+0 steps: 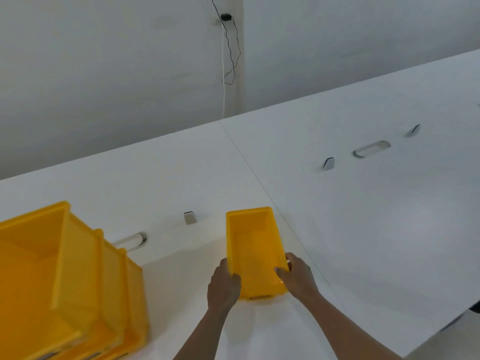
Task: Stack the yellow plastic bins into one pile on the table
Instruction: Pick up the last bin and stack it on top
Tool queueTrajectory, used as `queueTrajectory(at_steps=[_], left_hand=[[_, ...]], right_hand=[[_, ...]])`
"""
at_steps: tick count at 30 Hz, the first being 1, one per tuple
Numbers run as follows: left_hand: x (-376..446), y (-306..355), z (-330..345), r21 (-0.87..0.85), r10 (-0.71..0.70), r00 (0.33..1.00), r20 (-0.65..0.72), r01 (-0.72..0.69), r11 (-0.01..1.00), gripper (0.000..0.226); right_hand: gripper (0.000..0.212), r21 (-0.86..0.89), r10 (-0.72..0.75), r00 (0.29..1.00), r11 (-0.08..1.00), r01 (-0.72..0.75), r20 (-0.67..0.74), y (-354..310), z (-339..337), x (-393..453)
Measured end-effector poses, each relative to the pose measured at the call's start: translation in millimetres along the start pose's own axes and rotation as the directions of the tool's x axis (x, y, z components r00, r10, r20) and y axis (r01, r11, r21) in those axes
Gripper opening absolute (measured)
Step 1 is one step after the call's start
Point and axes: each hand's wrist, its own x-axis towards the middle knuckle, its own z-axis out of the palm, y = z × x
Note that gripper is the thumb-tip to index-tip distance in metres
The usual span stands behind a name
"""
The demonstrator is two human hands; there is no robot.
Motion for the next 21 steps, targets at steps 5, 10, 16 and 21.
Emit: queueTrajectory(at_steps=[5, 10, 16, 21], left_hand=[[-12.4, -19.2, -7.0, -0.053, -0.004, 0.999, 0.035, 0.006, 0.999, 0.048], [-19.5, -12.3, -24.7, -0.154, 0.068, 0.995, 0.069, -0.056, 0.986, 0.046], [-33.1, 10.7, -79.6, -0.248, 0.243, 0.969, -0.049, -0.247, 0.937, 0.042], [-58.3, 38.7, -148.8, -0.283, 0.346, 0.909, -0.235, -0.404, 0.870, 0.047]], right_hand=[[0.040, 0.000, -0.013, 1.000, 1.000, 0.013, -0.008, -0.1, 29.2, -19.1], [0.035, -0.034, -0.026, 0.997, 0.999, 0.024, -0.072, -10.5, 22.1, -30.2], [0.020, -0.011, -0.211, 0.945, 0.977, 0.215, -0.252, -62.3, -12.1, -52.5], [0.015, -0.002, -0.333, 0.872, 0.934, 0.356, -0.360, -137.7, -44.3, -76.2]])
